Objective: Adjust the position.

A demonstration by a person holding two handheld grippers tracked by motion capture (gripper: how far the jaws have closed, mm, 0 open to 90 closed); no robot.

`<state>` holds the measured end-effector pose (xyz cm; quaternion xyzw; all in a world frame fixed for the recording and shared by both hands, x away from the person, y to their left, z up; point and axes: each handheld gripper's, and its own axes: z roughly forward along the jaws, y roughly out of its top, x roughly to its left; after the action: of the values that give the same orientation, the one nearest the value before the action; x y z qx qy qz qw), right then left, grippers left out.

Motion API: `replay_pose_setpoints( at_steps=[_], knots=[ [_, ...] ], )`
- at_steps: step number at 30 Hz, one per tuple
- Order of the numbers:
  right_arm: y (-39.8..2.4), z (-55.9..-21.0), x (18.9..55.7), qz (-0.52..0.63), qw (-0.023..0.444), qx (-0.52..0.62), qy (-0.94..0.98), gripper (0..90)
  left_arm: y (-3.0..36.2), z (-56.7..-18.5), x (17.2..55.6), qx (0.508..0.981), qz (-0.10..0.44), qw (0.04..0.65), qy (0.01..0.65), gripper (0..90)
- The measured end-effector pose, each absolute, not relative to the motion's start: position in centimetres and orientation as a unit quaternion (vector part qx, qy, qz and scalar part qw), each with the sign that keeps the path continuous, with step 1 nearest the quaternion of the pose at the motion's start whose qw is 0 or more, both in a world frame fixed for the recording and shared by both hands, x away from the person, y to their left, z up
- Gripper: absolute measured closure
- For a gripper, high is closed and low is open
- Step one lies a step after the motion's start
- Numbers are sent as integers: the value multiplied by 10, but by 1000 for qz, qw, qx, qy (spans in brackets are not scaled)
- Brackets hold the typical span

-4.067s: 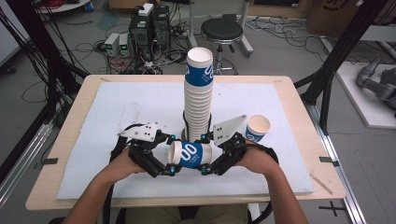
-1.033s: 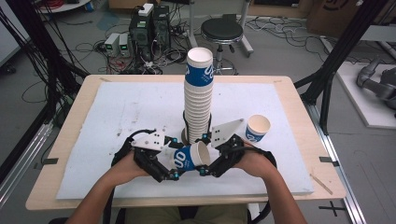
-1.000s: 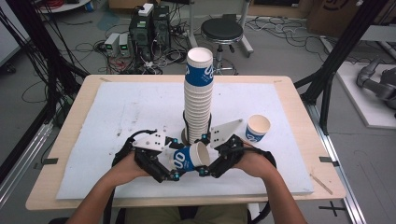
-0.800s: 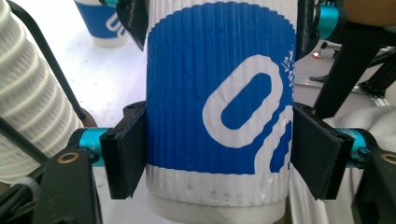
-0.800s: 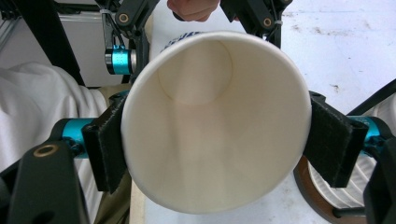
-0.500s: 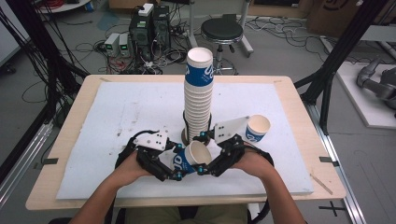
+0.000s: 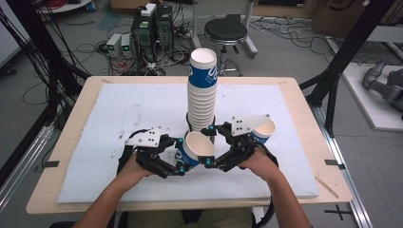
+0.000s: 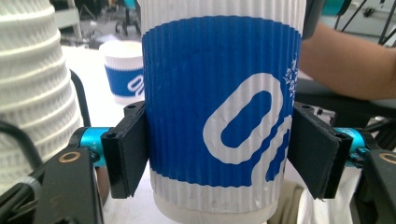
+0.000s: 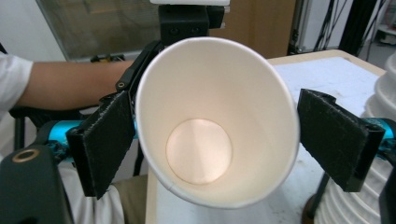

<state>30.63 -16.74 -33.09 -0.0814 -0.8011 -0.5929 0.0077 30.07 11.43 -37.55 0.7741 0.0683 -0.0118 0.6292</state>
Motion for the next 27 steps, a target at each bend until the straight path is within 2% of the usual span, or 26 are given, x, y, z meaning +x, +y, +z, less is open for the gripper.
replay_pose_setpoints(
  at_steps=[8,20,21,23,27],
  knots=[
    [-165,-337,309,-611,38,-98,-784,131,114,-378,301,751,-22,655,74,271],
    [-165,-336,309,-591,29,-94,-800,204,112,-381,301,767,-18,637,80,274],
    [-164,-336,309,-588,26,-93,-803,203,110,-381,300,771,-7,631,85,264],
    [-163,-337,309,-578,18,-94,-810,203,107,-381,299,780,-3,618,100,148],
    [-160,-339,307,-564,9,-91,-820,203,104,-381,298,786,1,612,92,139]
  ],
)
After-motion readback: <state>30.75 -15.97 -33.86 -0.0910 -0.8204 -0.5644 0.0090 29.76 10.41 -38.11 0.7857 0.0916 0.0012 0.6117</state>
